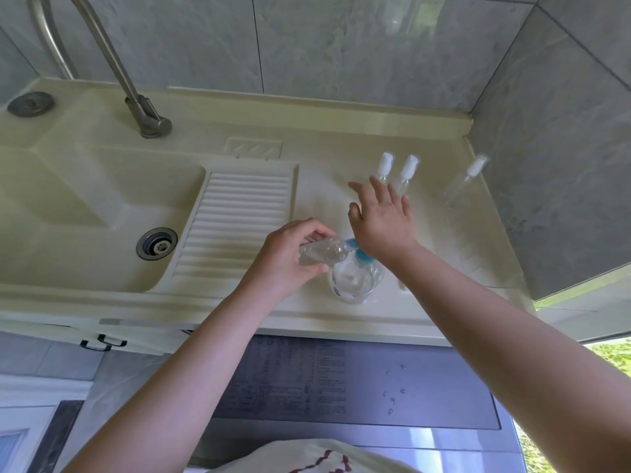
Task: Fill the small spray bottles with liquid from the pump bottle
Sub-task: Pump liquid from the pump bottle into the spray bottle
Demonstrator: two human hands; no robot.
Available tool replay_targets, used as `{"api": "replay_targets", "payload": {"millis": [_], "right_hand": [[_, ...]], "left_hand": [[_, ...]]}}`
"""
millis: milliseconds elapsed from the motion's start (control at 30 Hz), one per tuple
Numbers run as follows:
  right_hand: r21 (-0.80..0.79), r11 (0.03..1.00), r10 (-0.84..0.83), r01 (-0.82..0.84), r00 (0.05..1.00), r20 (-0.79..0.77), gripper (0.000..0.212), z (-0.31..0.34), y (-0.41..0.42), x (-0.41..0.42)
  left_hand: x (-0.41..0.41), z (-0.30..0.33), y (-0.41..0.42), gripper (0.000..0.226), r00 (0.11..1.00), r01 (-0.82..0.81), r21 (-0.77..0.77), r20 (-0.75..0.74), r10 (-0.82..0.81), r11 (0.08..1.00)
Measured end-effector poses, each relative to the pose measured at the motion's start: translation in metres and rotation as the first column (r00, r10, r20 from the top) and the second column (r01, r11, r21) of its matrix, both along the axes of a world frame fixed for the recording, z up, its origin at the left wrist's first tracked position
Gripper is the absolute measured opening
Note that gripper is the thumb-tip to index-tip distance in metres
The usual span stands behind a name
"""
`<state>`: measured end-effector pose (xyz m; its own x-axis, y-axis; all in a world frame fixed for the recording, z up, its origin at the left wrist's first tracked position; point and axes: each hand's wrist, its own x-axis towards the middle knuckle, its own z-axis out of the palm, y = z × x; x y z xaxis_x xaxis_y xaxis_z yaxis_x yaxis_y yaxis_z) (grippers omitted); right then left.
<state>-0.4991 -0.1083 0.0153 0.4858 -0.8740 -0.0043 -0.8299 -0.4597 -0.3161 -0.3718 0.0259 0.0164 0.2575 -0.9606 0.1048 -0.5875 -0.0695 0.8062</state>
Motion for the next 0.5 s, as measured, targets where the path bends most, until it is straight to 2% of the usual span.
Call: {"api": "replay_targets", "payload": {"millis": [133, 233, 500], "right_hand": [[0.005, 1.000, -0.019, 0.019, 1.000, 0.016, 0.053, 0.011, -0.004, -0.002], [-0.050, 0.999, 0.016, -0.016, 1.000, -0.008, 0.051, 0.008, -0.003, -0.001], [-0.001, 1.000, -0.030, 0.030, 0.999, 0.029, 0.054, 0.008, -0.004, -0.003]], "left_hand": [[0.001, -0.001, 0.000, 0.046, 1.000, 0.003, -0.025, 0.003, -0.003, 1.000], [0.001, -0.004, 0.000, 0.046, 1.000, 0.003, -0.031, -0.006, -0.003, 0.999], [0.001, -0.007, -0.002, 0.046, 1.000, 0.020, -0.032, 0.023, -0.020, 0.999]]}}
